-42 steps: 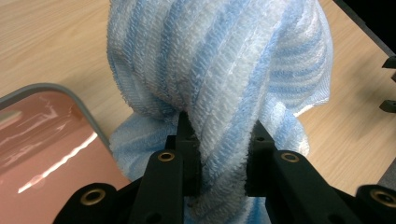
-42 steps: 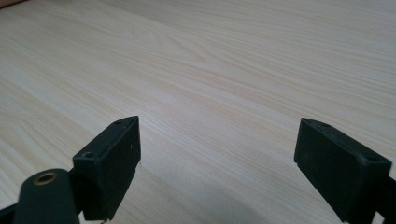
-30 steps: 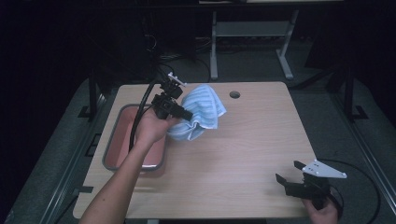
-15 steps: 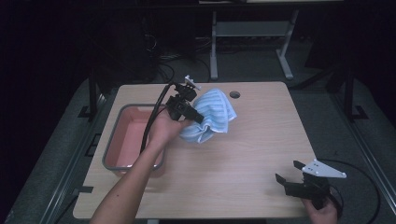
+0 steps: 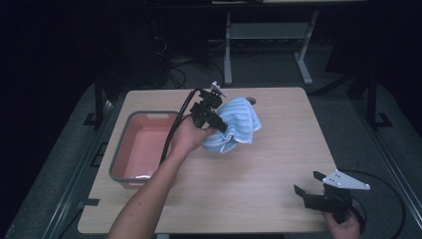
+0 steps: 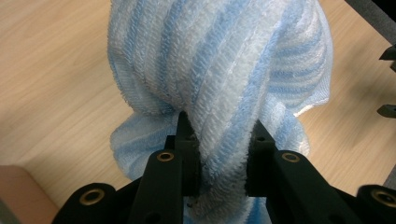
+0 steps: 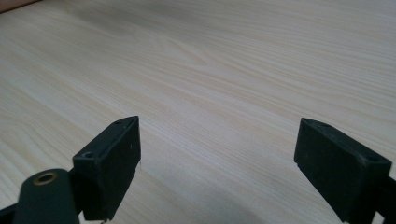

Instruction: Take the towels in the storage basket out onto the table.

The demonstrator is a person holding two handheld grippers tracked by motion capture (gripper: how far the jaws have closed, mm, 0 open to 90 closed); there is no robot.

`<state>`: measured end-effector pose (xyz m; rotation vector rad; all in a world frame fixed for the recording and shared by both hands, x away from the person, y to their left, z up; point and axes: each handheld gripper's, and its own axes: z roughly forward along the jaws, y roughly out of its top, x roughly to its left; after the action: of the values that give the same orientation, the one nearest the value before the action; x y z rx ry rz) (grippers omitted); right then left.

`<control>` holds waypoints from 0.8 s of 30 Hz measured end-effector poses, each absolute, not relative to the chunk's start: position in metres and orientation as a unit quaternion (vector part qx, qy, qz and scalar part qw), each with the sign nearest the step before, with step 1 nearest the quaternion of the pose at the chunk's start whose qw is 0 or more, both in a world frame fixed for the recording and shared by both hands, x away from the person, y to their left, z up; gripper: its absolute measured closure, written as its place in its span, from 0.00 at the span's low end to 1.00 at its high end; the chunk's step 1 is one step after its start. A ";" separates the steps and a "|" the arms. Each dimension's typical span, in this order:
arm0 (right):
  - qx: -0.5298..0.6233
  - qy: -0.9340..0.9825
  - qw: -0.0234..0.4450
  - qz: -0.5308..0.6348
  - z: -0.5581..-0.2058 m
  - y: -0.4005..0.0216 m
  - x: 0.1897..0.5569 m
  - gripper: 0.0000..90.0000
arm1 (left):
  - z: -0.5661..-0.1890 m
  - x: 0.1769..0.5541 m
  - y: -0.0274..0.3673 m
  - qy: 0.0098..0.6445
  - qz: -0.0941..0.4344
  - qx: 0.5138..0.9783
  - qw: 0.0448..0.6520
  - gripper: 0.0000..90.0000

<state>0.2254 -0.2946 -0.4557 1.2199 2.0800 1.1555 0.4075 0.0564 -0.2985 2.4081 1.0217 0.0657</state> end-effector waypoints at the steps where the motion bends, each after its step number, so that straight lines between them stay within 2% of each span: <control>1: 0.444 0.756 0.232 0.421 -0.456 -0.295 0.225 0.16 | -0.301 0.408 0.053 0.376 0.025 0.890 0.257 0.81; 24: 0.443 0.756 0.232 0.423 -0.456 -0.295 0.224 0.16 | -0.322 0.419 0.020 0.374 0.013 0.897 0.236 0.80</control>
<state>0.2244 -0.2947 -0.4559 1.2182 2.0769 1.1623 0.4185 0.0200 -0.3222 2.4596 1.0253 0.0352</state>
